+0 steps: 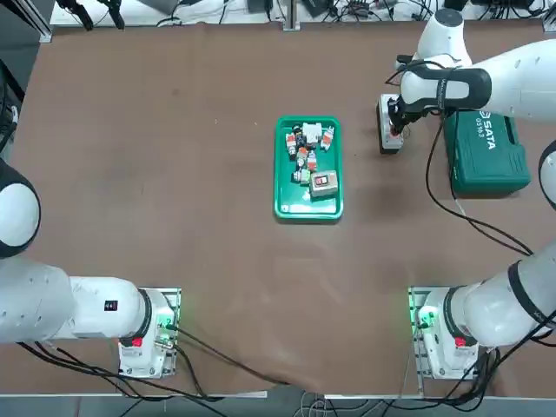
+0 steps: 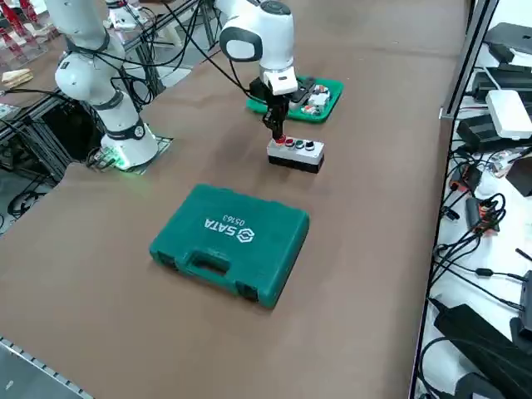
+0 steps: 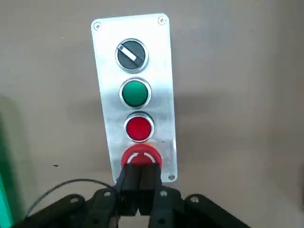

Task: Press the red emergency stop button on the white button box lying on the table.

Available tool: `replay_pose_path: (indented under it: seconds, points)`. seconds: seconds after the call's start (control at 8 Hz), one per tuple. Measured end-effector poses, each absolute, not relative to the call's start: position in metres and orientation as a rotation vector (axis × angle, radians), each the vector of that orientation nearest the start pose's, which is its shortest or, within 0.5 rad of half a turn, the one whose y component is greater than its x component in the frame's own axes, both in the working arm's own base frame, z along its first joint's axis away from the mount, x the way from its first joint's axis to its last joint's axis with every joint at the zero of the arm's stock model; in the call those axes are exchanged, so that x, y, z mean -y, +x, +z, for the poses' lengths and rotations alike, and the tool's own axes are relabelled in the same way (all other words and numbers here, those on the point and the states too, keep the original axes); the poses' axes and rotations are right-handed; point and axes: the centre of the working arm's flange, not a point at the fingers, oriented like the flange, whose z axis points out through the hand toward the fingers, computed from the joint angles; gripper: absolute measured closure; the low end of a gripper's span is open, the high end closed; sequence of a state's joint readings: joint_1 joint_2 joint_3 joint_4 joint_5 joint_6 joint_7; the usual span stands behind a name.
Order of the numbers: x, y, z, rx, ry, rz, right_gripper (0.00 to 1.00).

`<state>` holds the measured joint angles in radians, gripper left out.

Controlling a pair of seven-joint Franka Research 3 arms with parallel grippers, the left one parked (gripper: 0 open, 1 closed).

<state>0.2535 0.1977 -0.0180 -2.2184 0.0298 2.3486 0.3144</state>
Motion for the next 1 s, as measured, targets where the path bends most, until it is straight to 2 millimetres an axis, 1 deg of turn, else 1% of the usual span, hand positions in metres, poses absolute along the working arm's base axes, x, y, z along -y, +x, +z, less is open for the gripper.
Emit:
replay_pose_path:
  seconds: [0.62,1.0]
  points:
    - [-0.1265,0.5252,0.2812,-0.158,-3.138,0.108,0.98]
    - [-0.1271,0.5265,0.2773,-0.159,-3.136,0.096,0.98]
